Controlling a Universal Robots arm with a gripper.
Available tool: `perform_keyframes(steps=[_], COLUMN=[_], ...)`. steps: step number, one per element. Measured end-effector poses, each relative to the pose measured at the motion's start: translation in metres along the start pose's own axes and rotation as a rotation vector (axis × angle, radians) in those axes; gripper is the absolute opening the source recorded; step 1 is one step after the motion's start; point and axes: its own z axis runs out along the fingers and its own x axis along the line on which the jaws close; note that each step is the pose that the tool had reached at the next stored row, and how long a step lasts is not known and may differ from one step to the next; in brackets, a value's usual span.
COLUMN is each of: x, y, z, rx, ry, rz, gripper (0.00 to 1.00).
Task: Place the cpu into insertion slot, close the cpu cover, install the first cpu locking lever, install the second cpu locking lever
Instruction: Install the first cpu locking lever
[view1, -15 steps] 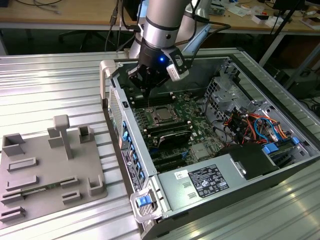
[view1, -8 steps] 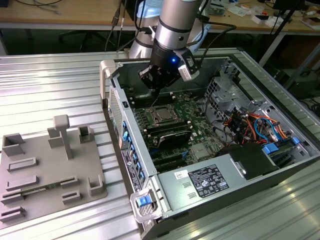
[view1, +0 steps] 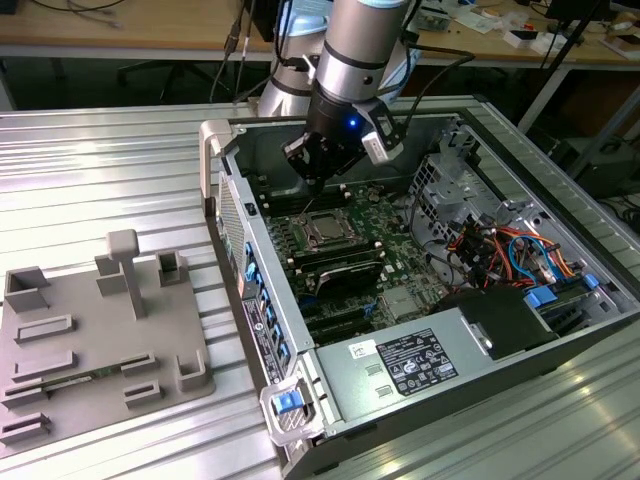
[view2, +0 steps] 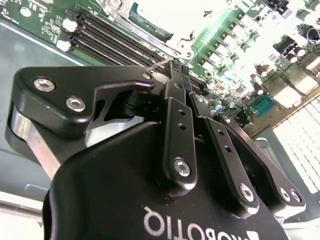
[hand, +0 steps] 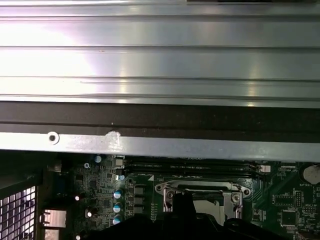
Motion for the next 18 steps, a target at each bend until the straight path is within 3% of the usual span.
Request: perform_keyframes(steps=[8,12,18], x=[-0.0124,-0.0235,-0.0327], y=[-0.0003,-0.0003,-0.0006], z=[0.0066,0.0127,0.0199], rx=[0.0002,0.0002,0.0003], ry=[0.0003,0.0004,0.0004], rz=[-0.006,-0.009,-0.013], gripper=[0.11,0.11,0.11])
